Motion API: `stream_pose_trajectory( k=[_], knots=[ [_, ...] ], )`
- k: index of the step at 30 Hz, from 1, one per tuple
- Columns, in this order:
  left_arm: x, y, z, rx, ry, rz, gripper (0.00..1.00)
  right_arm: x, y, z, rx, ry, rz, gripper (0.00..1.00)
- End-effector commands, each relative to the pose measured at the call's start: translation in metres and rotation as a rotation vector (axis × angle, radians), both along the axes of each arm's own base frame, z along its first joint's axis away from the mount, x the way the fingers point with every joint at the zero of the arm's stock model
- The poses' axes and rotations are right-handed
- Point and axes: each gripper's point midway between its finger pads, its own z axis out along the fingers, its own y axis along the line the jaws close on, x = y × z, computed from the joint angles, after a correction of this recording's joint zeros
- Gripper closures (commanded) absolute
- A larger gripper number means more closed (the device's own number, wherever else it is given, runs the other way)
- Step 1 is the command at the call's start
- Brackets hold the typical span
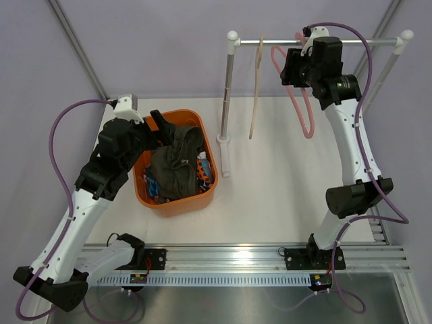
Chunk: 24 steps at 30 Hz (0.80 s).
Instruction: Remove the shorts from the hanger
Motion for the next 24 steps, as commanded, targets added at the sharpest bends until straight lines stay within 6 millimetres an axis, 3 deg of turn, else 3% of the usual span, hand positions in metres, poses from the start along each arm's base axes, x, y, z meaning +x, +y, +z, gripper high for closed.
stream_pose_trajectory(
  k=[1,8,14,15,19,24],
  knots=[
    [0.000,0.004,0.020,-0.001,-0.062,0.005,0.01,-0.021,-0.005,0.044,0.022,-0.085,-0.003,0.37],
    [0.001,0.006,0.018,0.019,-0.057,0.014,0.01,-0.038,-0.021,0.065,0.013,-0.130,-0.070,0.29],
    [0.003,0.003,0.019,0.044,-0.043,-0.006,0.01,-0.070,-0.039,0.088,0.036,-0.180,-0.151,0.21],
    [0.002,0.002,0.019,0.050,-0.040,-0.019,0.01,-0.080,-0.042,0.094,0.049,-0.198,-0.158,0.16],
    [0.001,-0.006,0.019,0.079,-0.028,-0.082,0.01,-0.107,-0.036,0.101,0.115,-0.215,-0.120,0.00],
    [-0.006,-0.017,0.022,0.100,-0.051,-0.169,0.01,-0.145,-0.010,0.089,0.237,-0.192,0.019,0.00]
  ],
)
